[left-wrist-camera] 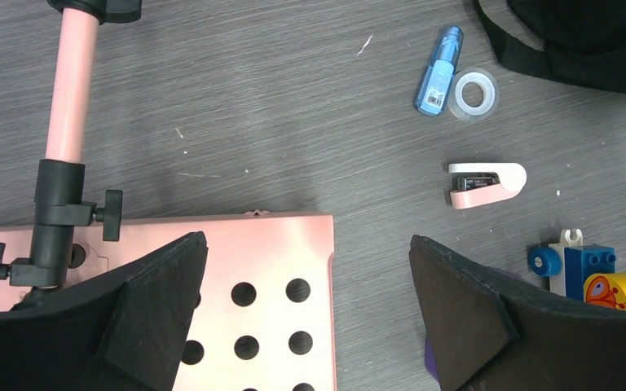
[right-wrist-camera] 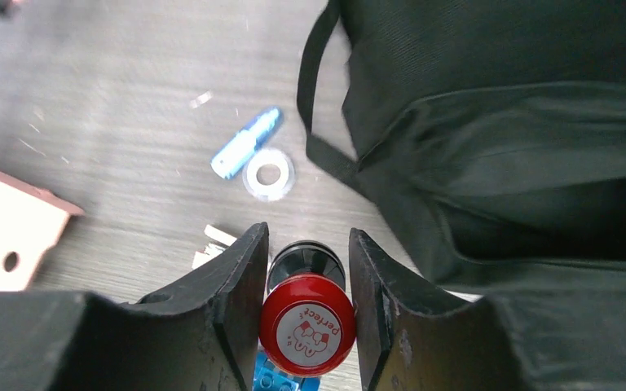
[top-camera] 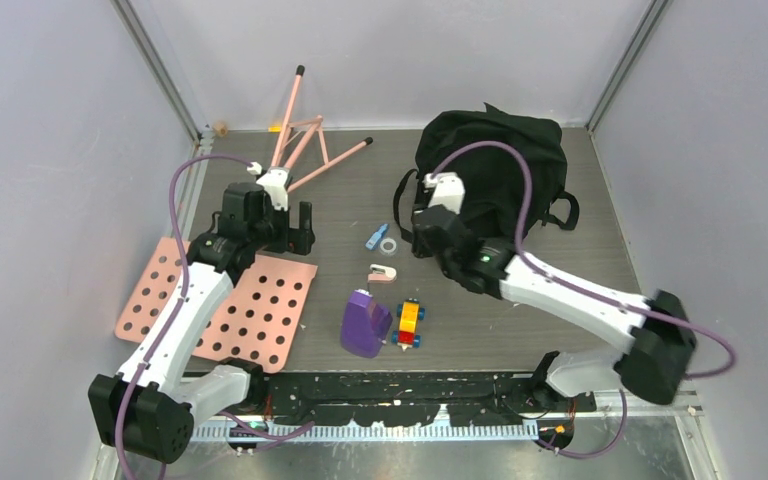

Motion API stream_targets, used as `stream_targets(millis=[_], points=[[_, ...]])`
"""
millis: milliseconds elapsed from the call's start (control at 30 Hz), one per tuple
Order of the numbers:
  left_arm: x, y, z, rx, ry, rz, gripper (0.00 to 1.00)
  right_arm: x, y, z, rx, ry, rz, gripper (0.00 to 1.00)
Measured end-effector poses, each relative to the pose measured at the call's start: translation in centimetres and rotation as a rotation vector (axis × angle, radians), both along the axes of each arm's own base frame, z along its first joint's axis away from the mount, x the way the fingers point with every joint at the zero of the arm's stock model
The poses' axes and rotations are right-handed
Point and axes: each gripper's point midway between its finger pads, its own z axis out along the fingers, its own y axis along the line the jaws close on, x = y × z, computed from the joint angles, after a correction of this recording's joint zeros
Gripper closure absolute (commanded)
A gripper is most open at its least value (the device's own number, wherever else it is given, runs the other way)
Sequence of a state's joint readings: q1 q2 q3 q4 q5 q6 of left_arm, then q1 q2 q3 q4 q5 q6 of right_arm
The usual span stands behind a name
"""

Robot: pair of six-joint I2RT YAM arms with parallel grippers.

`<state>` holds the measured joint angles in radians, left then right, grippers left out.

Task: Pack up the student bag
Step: Pick up the personal item from the center of the board.

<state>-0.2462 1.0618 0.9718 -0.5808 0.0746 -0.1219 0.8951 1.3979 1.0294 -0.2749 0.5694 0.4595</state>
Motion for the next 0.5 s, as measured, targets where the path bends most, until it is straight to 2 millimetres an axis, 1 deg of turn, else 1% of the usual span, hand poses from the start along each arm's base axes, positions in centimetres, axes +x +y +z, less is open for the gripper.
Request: stream_targets(millis=[67, 133, 200, 233, 300, 400, 500], points=[[0.0, 0.0, -0.1, 0.001, 0.001, 0.001, 0.02, -0.6, -1.7, 3.6, 0.052, -0.071, -0.033, 1.00], [0.0, 0.0, -0.2, 0.002, 0.003, 0.001, 0.02, -1.1, -3.5, 6.0, 0.083, -0.128, -0.069, 1.00], [-0.1, 0.0, -0.2, 0.001, 0.004, 0.001, 0.02, -1.4, -5.5, 7.4, 0.090, -0.164, -0.111, 1.00], [-0.1, 0.0, -0.2, 0.001, 0.005, 0.000, 0.02, -1.3, -6.4, 7.6, 0.083, -0.171, -0.133, 1.00], [-0.1, 0.0, -0.3, 0.001, 0.007, 0.000, 0.02, -0.8, -8.0, 7.0, 0.061, -0.164, -0.175, 1.00], [-0.1, 0.0, -0.3, 0.001, 0.006, 0.000, 0.02, 0.1, -10.6, 5.1, 0.011, -0.132, -0.238, 1.00], [-0.2, 0.0, -0.3, 0.000, 0.004, 0.000, 0.02, 0.5, -12.6, 3.5, -0.026, -0.106, -0.284, 1.00]])
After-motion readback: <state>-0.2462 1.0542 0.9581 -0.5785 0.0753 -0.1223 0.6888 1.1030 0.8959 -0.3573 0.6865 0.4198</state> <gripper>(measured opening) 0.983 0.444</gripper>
